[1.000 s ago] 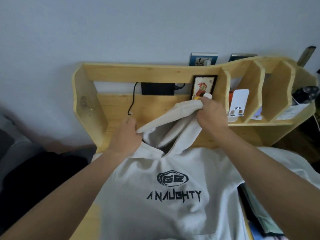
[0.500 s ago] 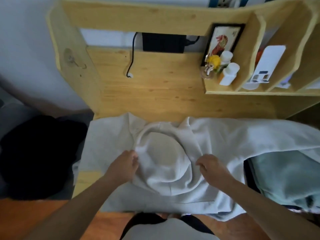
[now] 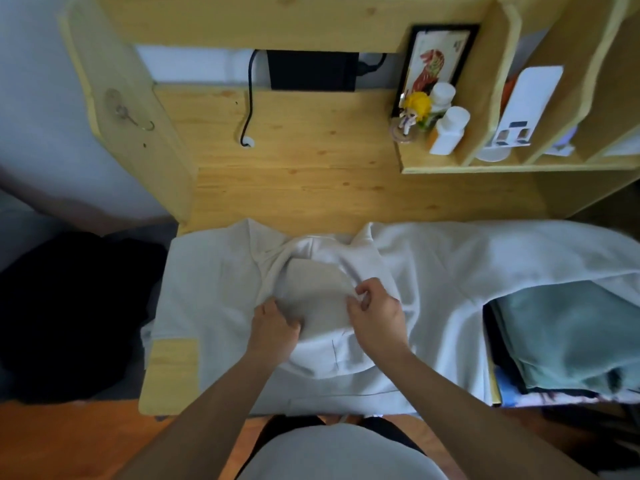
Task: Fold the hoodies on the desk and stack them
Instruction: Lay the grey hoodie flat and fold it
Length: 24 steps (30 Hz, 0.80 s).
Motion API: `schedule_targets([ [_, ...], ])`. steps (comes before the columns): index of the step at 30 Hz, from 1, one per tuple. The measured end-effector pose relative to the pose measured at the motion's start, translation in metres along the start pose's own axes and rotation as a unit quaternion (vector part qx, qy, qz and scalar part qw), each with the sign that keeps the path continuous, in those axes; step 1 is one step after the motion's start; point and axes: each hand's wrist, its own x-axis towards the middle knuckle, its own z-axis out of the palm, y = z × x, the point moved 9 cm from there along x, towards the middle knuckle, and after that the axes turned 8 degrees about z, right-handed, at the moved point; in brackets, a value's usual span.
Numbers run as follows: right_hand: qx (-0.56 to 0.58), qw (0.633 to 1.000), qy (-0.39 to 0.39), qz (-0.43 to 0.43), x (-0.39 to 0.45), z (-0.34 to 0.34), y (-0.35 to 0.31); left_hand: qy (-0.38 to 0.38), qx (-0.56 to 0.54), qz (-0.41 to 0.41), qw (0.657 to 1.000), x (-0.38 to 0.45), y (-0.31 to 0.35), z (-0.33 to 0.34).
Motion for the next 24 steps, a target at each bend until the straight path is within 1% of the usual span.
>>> schedule_targets([
  [1,0.032,0.999,0.026,-0.027,-0.015,-0.014,-0.009,0.019,-0.019,-0.010,1.000,0.000,-0.002,-0.004],
  [2,0.044,0.998,0.025,-0.043,-0.027,-0.019,-0.012,0.027,-0.032,-0.021,0.999,0.000,-0.004,-0.005],
  [3,0.030,0.998,0.000,-0.047,-0.035,-0.015,-0.009,0.034,-0.035,-0.028,0.998,0.001,-0.006,-0.005],
  [5,-0.040,0.997,-0.053,-0.031,-0.037,0.001,0.008,0.040,-0.022,-0.034,0.998,-0.001,-0.007,-0.005],
  [7,-0.042,0.998,-0.050,0.026,-0.018,0.004,0.035,0.068,0.001,-0.029,0.997,-0.003,-0.007,-0.007],
  [9,-0.022,0.993,-0.028,0.113,0.008,0.001,0.068,0.103,0.027,-0.031,0.994,-0.009,-0.007,-0.011],
  [10,-0.021,0.989,-0.039,0.139,0.018,0.004,0.083,0.119,0.031,-0.040,0.992,-0.011,-0.010,-0.010],
  [11,-0.025,0.987,-0.069,0.142,0.025,0.011,0.092,0.131,0.027,-0.054,0.990,-0.013,-0.014,-0.010],
  [12,-0.039,0.985,-0.107,0.126,0.029,0.021,0.098,0.142,0.016,-0.065,0.988,-0.016,-0.016,-0.010],
  [14,-0.107,0.978,-0.165,0.073,0.028,0.039,0.100,0.163,-0.023,-0.078,0.983,-0.021,-0.018,-0.011],
  [16,-0.165,0.970,-0.176,0.032,0.024,0.052,0.096,0.158,-0.088,-0.082,0.980,-0.025,-0.018,-0.010],
  [19,-0.174,0.974,-0.146,0.019,0.022,0.060,0.084,0.148,-0.216,-0.100,0.960,-0.030,-0.026,-0.010],
  [20,-0.177,0.974,-0.142,0.019,0.021,0.062,0.080,0.150,-0.243,-0.105,0.953,-0.030,-0.029,-0.012],
  [22,-0.213,0.968,-0.130,-0.005,0.018,0.063,0.069,0.142,-0.254,-0.099,0.952,-0.028,-0.032,-0.019],
  [23,-0.217,0.969,-0.112,-0.034,0.017,0.057,0.059,0.133,-0.255,-0.096,0.953,-0.027,-0.033,-0.023],
  [24,-0.193,0.975,-0.079,-0.076,0.014,0.047,0.043,0.124,-0.259,-0.093,0.953,-0.026,-0.034,-0.027],
])
